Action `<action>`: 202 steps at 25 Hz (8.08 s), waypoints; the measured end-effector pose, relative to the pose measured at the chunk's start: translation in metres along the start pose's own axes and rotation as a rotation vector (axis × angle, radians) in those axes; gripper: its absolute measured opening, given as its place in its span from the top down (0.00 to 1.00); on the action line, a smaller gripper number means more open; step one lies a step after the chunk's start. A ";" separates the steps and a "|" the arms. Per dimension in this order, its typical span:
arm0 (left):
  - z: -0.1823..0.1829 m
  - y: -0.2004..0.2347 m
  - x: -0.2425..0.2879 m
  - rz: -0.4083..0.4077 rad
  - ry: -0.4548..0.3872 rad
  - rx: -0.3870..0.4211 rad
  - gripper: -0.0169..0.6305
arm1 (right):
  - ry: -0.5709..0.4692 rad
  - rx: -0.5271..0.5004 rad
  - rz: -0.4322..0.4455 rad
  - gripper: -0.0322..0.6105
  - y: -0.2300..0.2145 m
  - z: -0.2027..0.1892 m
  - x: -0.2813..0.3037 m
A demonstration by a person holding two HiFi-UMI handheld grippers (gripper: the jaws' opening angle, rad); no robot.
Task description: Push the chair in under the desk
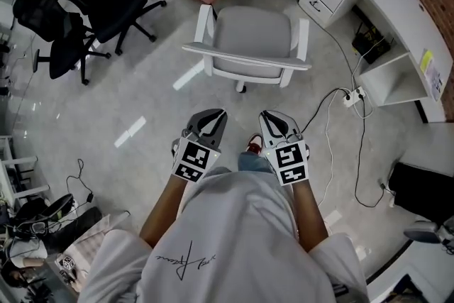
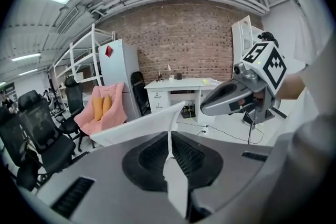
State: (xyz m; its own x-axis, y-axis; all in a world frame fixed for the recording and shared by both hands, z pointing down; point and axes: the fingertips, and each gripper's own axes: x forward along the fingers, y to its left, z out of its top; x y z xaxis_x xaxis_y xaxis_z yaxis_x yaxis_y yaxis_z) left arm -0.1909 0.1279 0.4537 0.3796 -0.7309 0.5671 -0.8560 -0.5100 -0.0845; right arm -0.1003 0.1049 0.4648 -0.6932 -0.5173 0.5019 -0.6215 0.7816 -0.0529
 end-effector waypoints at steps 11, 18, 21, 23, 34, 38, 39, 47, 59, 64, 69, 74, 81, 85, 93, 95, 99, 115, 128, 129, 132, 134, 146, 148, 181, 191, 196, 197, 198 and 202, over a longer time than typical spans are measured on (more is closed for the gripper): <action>0.010 0.039 0.018 0.119 0.096 0.193 0.96 | 0.011 -0.040 0.016 0.90 -0.031 0.010 0.023; 0.011 0.078 0.033 0.140 0.125 0.218 0.83 | 0.024 -0.092 0.003 0.90 -0.040 0.023 0.038; 0.014 0.093 0.046 0.145 0.135 0.230 0.78 | 0.059 -0.128 -0.026 0.90 -0.051 0.026 0.044; 0.016 0.100 0.054 0.133 0.148 0.249 0.74 | 0.085 -0.145 -0.032 0.90 -0.057 0.029 0.048; 0.010 0.142 0.092 0.064 0.234 0.485 0.70 | 0.230 -0.309 -0.019 0.73 -0.080 0.035 0.096; 0.003 0.154 0.106 0.029 0.276 0.600 0.68 | 0.313 -0.440 -0.036 0.70 -0.091 0.029 0.114; 0.001 0.158 0.109 0.025 0.286 0.629 0.68 | 0.337 -0.473 -0.039 0.69 -0.094 0.027 0.118; -0.015 0.179 0.133 -0.049 0.326 0.738 0.68 | 0.536 -0.686 -0.060 0.68 -0.118 -0.001 0.147; -0.037 0.194 0.146 -0.137 0.273 0.727 0.68 | 0.654 -0.722 -0.123 0.70 -0.125 -0.029 0.172; -0.040 0.196 0.148 -0.149 0.227 0.746 0.75 | 0.675 -0.729 -0.163 0.72 -0.125 -0.031 0.175; -0.041 0.194 0.150 -0.131 0.193 0.772 0.75 | 0.671 -0.738 -0.136 0.73 -0.125 -0.034 0.174; -0.043 0.192 0.150 -0.129 0.205 0.756 0.74 | 0.687 -0.752 -0.089 0.74 -0.122 -0.036 0.173; -0.041 0.194 0.150 -0.126 0.208 0.749 0.74 | 0.693 -0.755 -0.081 0.75 -0.123 -0.035 0.173; -0.040 0.193 0.150 -0.121 0.211 0.746 0.74 | 0.693 -0.749 -0.082 0.75 -0.123 -0.036 0.170; -0.039 0.192 0.152 -0.124 0.224 0.740 0.73 | 0.688 -0.737 -0.092 0.75 -0.122 -0.037 0.167; -0.038 0.191 0.152 -0.128 0.226 0.742 0.73 | 0.686 -0.733 -0.097 0.75 -0.121 -0.037 0.166; -0.040 0.191 0.152 -0.130 0.226 0.746 0.73 | 0.680 -0.725 -0.112 0.75 -0.118 -0.038 0.165; -0.041 0.188 0.158 -0.136 0.232 0.764 0.73 | 0.685 -0.692 -0.128 0.75 -0.117 -0.044 0.161; -0.041 0.190 0.161 -0.151 0.227 0.783 0.73 | 0.694 -0.664 -0.133 0.75 -0.117 -0.043 0.162; -0.041 0.191 0.161 -0.150 0.227 0.783 0.73 | 0.692 -0.663 -0.135 0.75 -0.116 -0.044 0.162; -0.042 0.189 0.162 -0.152 0.228 0.785 0.73 | 0.695 -0.654 -0.137 0.75 -0.116 -0.046 0.160; -0.041 0.188 0.164 -0.154 0.230 0.788 0.73 | 0.695 -0.646 -0.137 0.75 -0.115 -0.046 0.159; -0.042 0.192 0.168 -0.174 0.237 0.822 0.71 | 0.679 -0.579 -0.149 0.75 -0.100 -0.049 0.153; -0.041 0.195 0.170 -0.182 0.243 0.832 0.71 | 0.675 -0.564 -0.154 0.75 -0.097 -0.048 0.153; -0.016 0.159 0.200 -0.248 0.212 0.979 0.70 | 0.645 -0.471 -0.300 0.75 -0.109 -0.064 0.114; -0.009 0.134 0.209 -0.277 0.219 1.002 0.70 | 0.643 -0.461 -0.344 0.75 -0.119 -0.075 0.094; -0.003 0.125 0.216 -0.284 0.212 1.012 0.70 | 0.650 -0.456 -0.359 0.74 -0.128 -0.078 0.087; -0.002 0.124 0.218 -0.285 0.211 1.014 0.70 | 0.651 -0.454 -0.362 0.74 -0.130 -0.079 0.086; -0.001 0.123 0.220 -0.286 0.211 1.016 0.70 | 0.650 -0.454 -0.365 0.74 -0.132 -0.079 0.085; 0.004 0.117 0.226 -0.301 0.219 1.024 0.70 | 0.644 -0.459 -0.378 0.74 -0.139 -0.081 0.080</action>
State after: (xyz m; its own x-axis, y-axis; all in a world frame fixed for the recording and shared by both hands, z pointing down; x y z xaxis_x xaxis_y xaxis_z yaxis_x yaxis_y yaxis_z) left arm -0.2037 -0.0990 0.5688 0.3670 -0.4682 0.8038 -0.0016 -0.8644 -0.5028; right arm -0.0399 -0.0167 0.5823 -0.0431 -0.5812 0.8126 -0.4634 0.7323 0.4991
